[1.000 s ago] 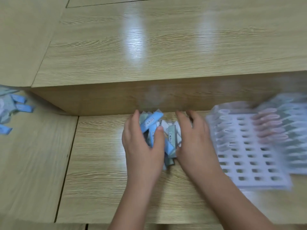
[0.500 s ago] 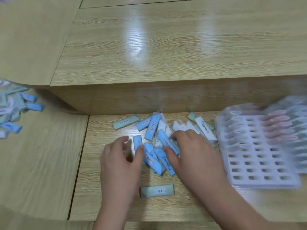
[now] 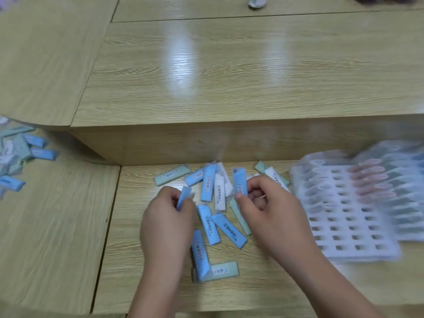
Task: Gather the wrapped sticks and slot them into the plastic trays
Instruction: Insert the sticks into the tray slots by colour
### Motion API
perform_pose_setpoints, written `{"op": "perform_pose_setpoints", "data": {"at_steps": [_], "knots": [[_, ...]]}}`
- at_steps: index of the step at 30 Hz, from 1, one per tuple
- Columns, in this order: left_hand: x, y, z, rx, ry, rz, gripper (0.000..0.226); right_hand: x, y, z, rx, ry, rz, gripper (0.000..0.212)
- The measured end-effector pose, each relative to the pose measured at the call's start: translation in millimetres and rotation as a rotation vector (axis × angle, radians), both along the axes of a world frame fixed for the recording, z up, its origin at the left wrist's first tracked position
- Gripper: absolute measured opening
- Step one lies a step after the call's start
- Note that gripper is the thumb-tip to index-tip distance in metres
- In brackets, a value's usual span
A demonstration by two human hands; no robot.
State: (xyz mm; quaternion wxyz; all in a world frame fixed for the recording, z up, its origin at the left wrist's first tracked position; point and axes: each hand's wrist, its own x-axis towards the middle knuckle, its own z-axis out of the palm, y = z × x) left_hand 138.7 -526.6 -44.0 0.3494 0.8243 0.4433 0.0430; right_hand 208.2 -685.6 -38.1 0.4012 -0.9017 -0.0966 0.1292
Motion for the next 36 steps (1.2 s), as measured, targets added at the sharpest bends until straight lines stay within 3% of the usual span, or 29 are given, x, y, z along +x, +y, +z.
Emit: {"op": "perform_pose_setpoints", "data": {"at_steps": [4,9,14,18,23,26,30,36], "knots": [[0,-14,26,-0.012,-0.203,-0.049,0.007,5,-20,16,0.267,0.149,-0.066,0.007],[16,-56,56,-0.075,-0.34,-0.255,0.013,11,-62,40,0.401,0.111,-0.022,0.008],[33,-109,73,-0.147,-0.324,-0.459,0.025,19,-129,60,0.457,0.055,-0.069,0.016],[52,-156,80,-0.185,-0.29,-0.559,0.021,27,-192,64,0.467,0.007,-0.167,0.032],[80,-214,83,-0.205,-0.34,-0.581,0.018,45,-269,58,0.428,-0.115,-0.293,0.047],[99,-245,82,-0.181,-0.358,-0.651,0.016,58,-304,54,0.42,-0.158,-0.319,0.032],[111,-278,74,-0.132,-0.299,-0.764,0.026,70,-334,41,0.264,-0.228,-0.286,0.011],[124,-303,60,-0.078,-0.286,-0.778,0.027,79,-352,13,0.071,-0.324,-0.116,0.012]]}}
